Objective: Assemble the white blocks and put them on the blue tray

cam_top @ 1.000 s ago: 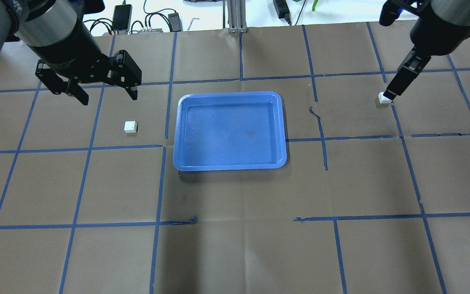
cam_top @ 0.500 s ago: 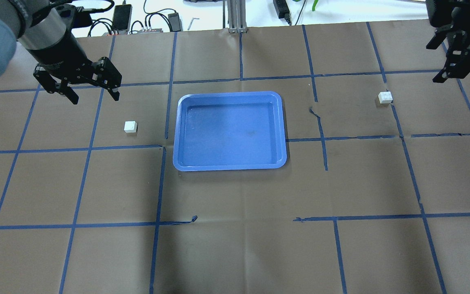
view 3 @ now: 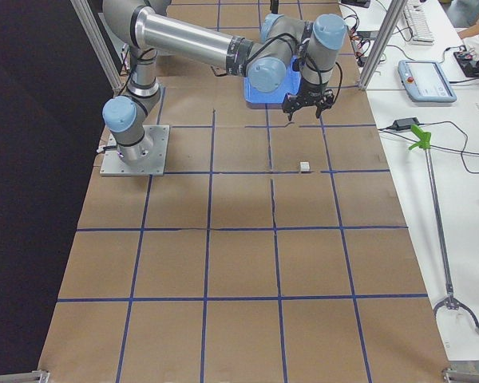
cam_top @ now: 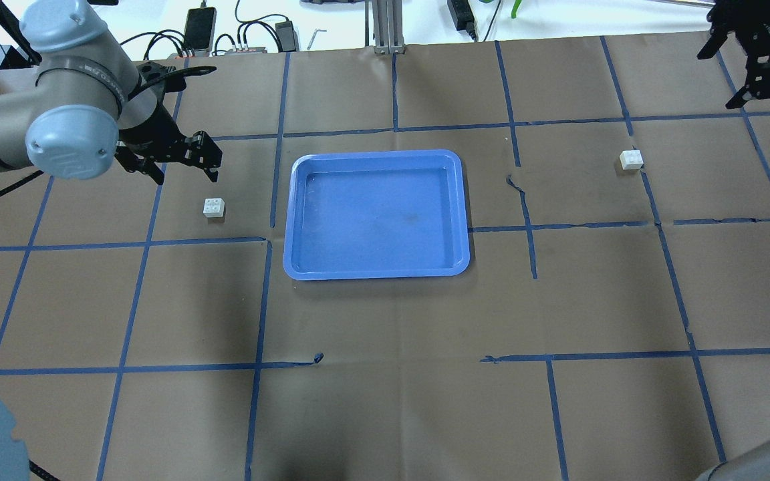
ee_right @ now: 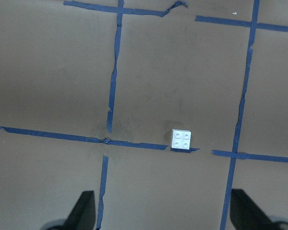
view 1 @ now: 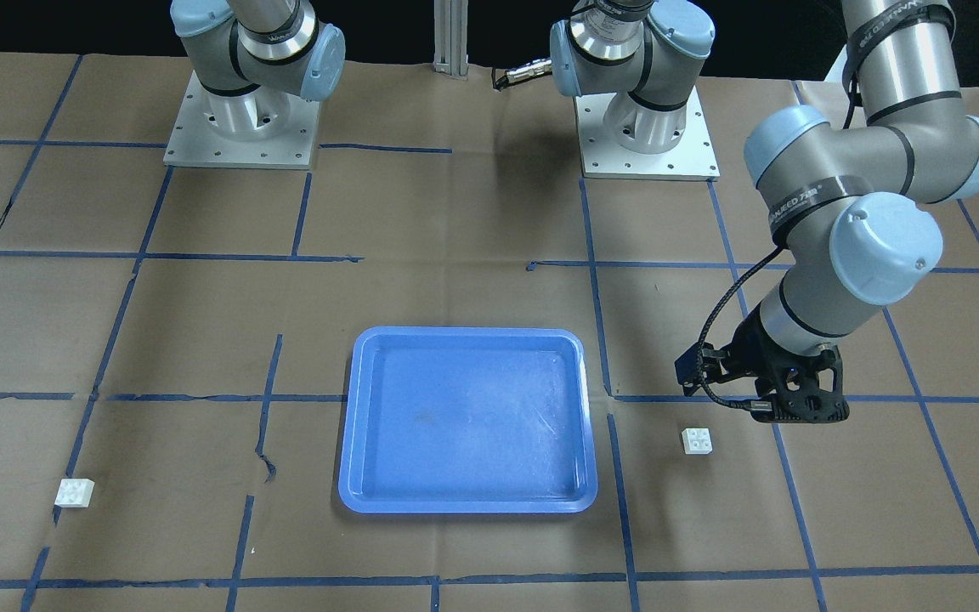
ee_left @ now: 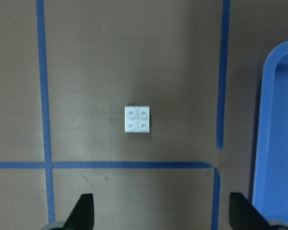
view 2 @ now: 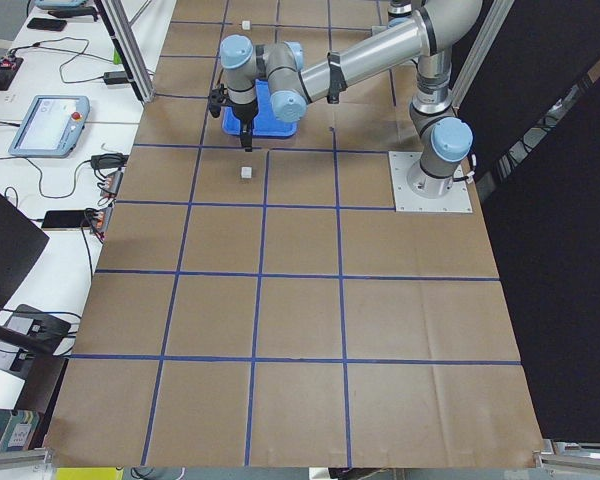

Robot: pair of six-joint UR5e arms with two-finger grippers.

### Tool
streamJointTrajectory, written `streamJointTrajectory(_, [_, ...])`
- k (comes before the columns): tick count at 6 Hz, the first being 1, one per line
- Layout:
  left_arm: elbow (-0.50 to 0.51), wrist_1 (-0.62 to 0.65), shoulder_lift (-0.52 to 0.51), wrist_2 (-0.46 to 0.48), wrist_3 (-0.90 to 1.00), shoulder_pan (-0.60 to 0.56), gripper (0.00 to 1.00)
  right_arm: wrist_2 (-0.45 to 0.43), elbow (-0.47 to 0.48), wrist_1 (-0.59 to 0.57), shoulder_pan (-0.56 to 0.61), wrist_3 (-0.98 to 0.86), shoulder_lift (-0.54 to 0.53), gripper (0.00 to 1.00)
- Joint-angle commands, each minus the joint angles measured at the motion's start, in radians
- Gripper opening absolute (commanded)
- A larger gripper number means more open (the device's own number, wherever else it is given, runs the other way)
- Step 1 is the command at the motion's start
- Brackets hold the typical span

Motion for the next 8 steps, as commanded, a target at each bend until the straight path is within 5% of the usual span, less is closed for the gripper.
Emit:
streamJointTrajectory(1, [-0.046, 0.136, -0.108, -0.001, 0.043, 0.006, 0.97, 0.169, -0.001, 0.000, -0.082, -0.014, 0.068, 1.00])
streamJointTrajectory(4, [-0.031, 0.141, -0.177, 0.005, 0.043, 0.009, 0.93, 0.467, -0.002, -0.014, -0.188, -0.153, 0.261, 1.00])
streamJointTrajectory(5, [-0.034, 0.141, -0.179, 0.002, 0.043, 0.015, 0.75, 0.516, -0.001, -0.015, -0.190, -0.167, 0.318, 0.99])
streamJointTrajectory(6, [-0.031, 0.140, -0.177, 0.000, 0.041, 0.018, 0.41, 0.556, -0.002, -0.023, -0.190, -0.187, 0.366, 1.00])
streamJointTrajectory(8, [-0.018, 0.138, -0.174, 0.003, 0.041, 0.027, 0.08, 0.578, -0.001, -0.035, -0.190, -0.227, 0.424, 0.99])
